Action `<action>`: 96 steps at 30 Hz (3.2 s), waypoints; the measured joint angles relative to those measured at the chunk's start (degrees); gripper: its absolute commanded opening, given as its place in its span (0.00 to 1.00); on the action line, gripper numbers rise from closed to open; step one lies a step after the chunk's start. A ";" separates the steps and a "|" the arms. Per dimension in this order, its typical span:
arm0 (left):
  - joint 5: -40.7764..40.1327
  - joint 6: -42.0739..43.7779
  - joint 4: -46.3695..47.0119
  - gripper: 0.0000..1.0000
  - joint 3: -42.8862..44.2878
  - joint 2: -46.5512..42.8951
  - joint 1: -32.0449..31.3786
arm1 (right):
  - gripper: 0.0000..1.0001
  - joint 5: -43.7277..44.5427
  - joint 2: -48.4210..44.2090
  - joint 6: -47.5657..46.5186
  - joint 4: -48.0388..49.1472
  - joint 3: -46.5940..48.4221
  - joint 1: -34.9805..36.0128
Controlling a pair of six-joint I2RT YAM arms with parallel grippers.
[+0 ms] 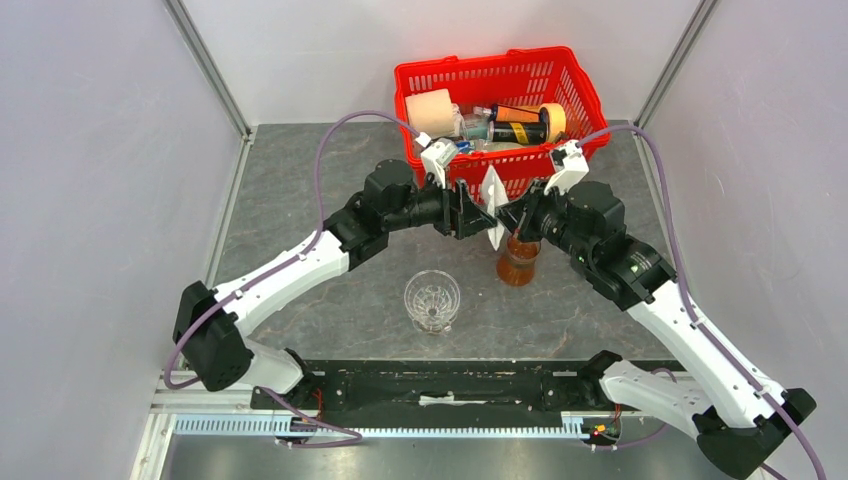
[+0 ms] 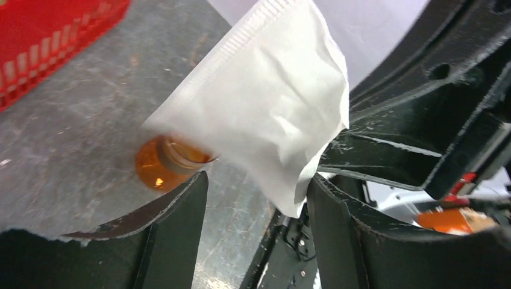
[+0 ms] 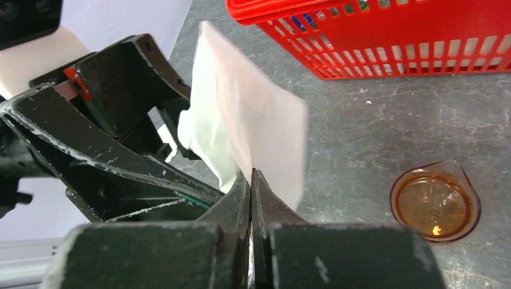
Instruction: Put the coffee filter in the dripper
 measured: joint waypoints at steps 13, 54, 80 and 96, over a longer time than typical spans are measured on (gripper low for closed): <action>-26.56 3.15 -6.51 0.56 1.11 -3.19 -7.34 | 0.00 4.87 2.58 -0.11 -0.87 0.00 0.02; -45.68 5.42 -18.97 0.10 13.42 6.99 -12.15 | 0.00 16.20 2.51 -5.68 -7.45 1.22 0.79; -46.53 5.44 -30.64 0.02 15.67 4.55 -12.57 | 0.97 8.94 2.23 -8.31 -14.14 5.42 1.11; -40.70 0.31 -46.40 0.02 17.97 -4.87 -12.57 | 0.97 24.37 -20.33 -5.11 -7.93 -3.58 1.07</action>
